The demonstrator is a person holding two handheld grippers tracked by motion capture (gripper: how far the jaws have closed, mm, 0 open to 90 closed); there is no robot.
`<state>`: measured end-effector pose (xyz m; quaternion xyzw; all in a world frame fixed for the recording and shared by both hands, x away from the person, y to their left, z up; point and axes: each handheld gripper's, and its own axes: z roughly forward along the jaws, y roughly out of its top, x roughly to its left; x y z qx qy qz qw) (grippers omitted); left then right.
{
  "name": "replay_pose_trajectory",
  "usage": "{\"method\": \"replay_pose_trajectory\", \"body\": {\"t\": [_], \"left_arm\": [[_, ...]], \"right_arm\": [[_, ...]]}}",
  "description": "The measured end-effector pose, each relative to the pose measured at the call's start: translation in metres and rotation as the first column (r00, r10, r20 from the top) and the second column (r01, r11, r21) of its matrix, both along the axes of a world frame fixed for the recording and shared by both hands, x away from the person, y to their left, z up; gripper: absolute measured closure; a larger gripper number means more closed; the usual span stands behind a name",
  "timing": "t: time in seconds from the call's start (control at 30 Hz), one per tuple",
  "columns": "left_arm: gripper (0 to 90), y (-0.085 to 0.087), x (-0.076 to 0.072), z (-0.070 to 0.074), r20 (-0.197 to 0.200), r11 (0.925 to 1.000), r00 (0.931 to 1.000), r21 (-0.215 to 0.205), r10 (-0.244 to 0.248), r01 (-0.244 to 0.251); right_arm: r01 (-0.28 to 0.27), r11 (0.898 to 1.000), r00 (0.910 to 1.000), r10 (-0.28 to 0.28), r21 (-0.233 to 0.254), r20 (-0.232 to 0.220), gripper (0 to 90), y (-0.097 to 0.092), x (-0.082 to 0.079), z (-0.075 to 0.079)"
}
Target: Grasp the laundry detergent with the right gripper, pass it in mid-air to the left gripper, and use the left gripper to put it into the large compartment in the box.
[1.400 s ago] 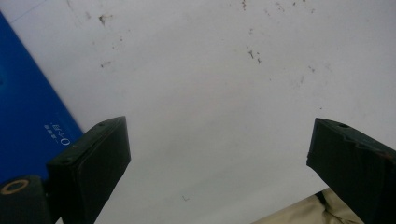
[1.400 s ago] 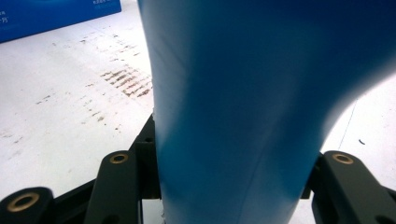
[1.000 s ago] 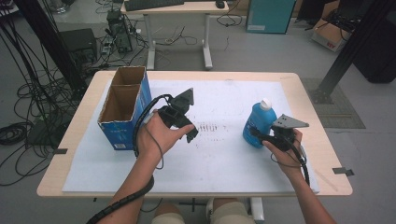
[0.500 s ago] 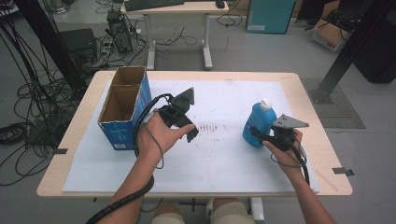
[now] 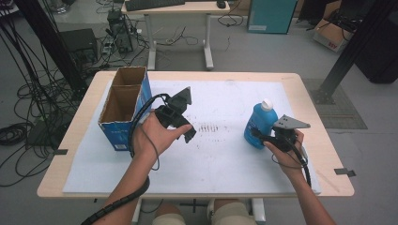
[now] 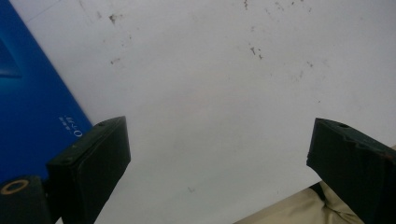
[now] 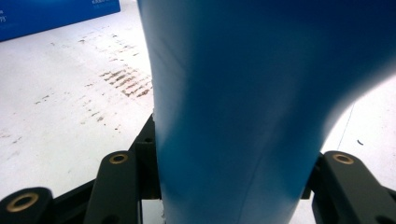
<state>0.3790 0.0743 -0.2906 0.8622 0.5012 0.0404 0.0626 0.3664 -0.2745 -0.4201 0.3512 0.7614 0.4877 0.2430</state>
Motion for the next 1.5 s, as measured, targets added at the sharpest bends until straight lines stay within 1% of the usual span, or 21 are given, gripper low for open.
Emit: {"method": "replay_pose_trajectory", "body": {"t": [0.1, 0.2, 0.27, 0.4, 0.5, 0.57, 0.73, 0.77, 0.8, 0.9, 1.03, 1.1, 1.2, 1.23, 1.27, 1.3, 1.33, 1.4, 1.43, 1.47, 1.5], "left_arm": [[6.3, 0.002, -0.002, 0.005, 0.002, 0.9999, 0.9999, 0.005, -0.015, 0.015], [6.2, 0.005, -0.003, 0.012, 0.007, 0.9994, 0.9994, -0.003, -0.033, 0.033], [6.0, 0.007, -0.003, 0.018, 0.020, 0.9989, 0.9987, -0.002, -0.047, 0.047], [5.8, 0.012, -0.004, 0.030, 0.029, 0.9966, 0.9962, 0.005, -0.082, 0.082], [5.8, 0.015, -0.005, 0.042, 0.040, 0.9934, 0.9926, -0.002, -0.114, 0.114], [5.8, 0.015, -0.004, 0.052, 0.050, 0.9899, 0.9886, 0.004, -0.142, 0.142], [5.8, 0.015, 0.000, 0.076, 0.073, 0.9818, 0.9791, 0.016, -0.190, 0.189], [5.8, 0.015, 0.001, 0.081, 0.079, 0.9790, 0.9758, 0.018, -0.204, 0.203], [5.8, 0.016, 0.003, 0.085, 0.067, 0.9736, 0.9714, 0.030, -0.228, 0.226], [5.5, 0.015, 0.007, 0.096, 0.074, 0.9649, 0.9623, 0.042, -0.262, 0.259], [5.5, 0.014, 0.015, 0.107, 0.069, 0.9511, 0.9491, 0.055, -0.307, 0.304], [5.4, 0.013, 0.019, 0.111, 0.072, 0.9409, 0.9388, 0.065, -0.337, 0.332], [5.4, 0.012, 0.024, 0.117, 0.072, 0.9274, 0.9257, 0.078, -0.371, 0.366], [5.4, 0.012, 0.027, 0.119, 0.071, 0.9210, 0.9196, 0.085, -0.386, 0.380], [5.4, 0.012, 0.028, 0.120, 0.071, 0.9187, 0.9173, 0.084, -0.392, 0.386], [5.3, 0.012, 0.030, 0.122, 0.069, 0.9130, 0.9116, 0.082, -0.405, 0.400], [5.3, 0.013, 0.032, 0.124, 0.066, 0.9059, 0.9049, 0.084, -0.421, 0.415], [5.4, 0.013, 0.035, 0.128, 0.066, 0.8963, 0.8957, 0.096, -0.440, 0.433], [5.4, 0.013, 0.036, 0.130, 0.069, 0.8913, 0.8902, 0.094, -0.450, 0.444], [5.5, 0.013, 0.037, 0.132, 0.072, 0.8889, 0.8873, 0.090, -0.456, 0.449], [5.4, 0.012, 0.038, 0.135, 0.068, 0.8821, 0.8811, 0.096, -0.468, 0.461]], "right_arm": [[0.005, 1.000, 1.0000, -0.005, 0.004, -0.007, 46.3, 0.000, 0.001, 0.000], [0.008, 1.000, 0.9998, -0.008, -0.001, -0.019, 46.3, 0.001, 0.002, 0.002], [0.006, 1.000, 0.9996, -0.006, -0.008, -0.028, 46.3, 0.001, 0.003, 0.005], [0.006, 1.000, 0.9997, -0.006, 0.006, -0.025, 46.2, -0.001, 0.004, 0.013], [0.003, 1.000, 0.9998, -0.003, 0.002, -0.022, 46.1, -0.002, 0.007, 0.023], [0.002, 1.000, 0.9991, -0.001, 0.008, -0.041, 46.1, -0.001, 0.007, 0.030], [-0.015, 0.999, 0.9980, 0.017, 0.028, -0.061, 46.0, 0.003, 0.013, 0.047], [-0.020, 0.999, 0.9975, 0.022, 0.035, -0.067, 46.0, 0.004, 0.014, 0.050], [-0.026, 0.999, 0.9972, 0.029, 0.036, -0.069, 46.0, 0.005, 0.015, 0.054], [-0.045, 0.998, 0.9959, 0.048, 0.040, -0.077, 46.0, 0.009, 0.019, 0.062], [-0.079, 0.996, 0.9926, 0.083, 0.051, -0.088, 46.0, 0.015, 0.027, 0.072], [-0.097, 0.994, 0.9905, 0.101, 0.052, -0.093, 45.9, 0.020, 0.031, 0.077], [-0.131, 0.989, 0.9851, 0.137, 0.062, -0.104, 45.9, 0.028, 0.036, 0.084], [-0.145, 0.987, 0.9823, 0.152, 0.067, -0.109, 45.9, 0.031, 0.038, 0.087], [-0.164, 0.984, 0.9787, 0.170, 0.066, -0.114, 45.8, 0.036, 0.040, 0.090], [-0.178, 0.982, 0.9761, 0.185, 0.062, -0.115, 45.7, 0.039, 0.042, 0.092], [-0.201, 0.978, 0.9713, 0.206, 0.052, -0.119, 45.7, 0.044, 0.044, 0.094], [-0.238, 0.971, 0.9632, 0.241, 0.035, -0.120, 45.6, 0.055, 0.048, 0.098], [-0.255, 0.966, 0.9579, 0.257, 0.036, -0.127, 45.6, 0.060, 0.050, 0.100], [-0.272, 0.961, 0.9520, 0.275, 0.039, -0.135, 45.6, 0.066, 0.052, 0.101], [-0.293, 0.955, 0.9465, 0.295, 0.035, -0.130, 45.5, 0.071, 0.054, 0.103]]}}
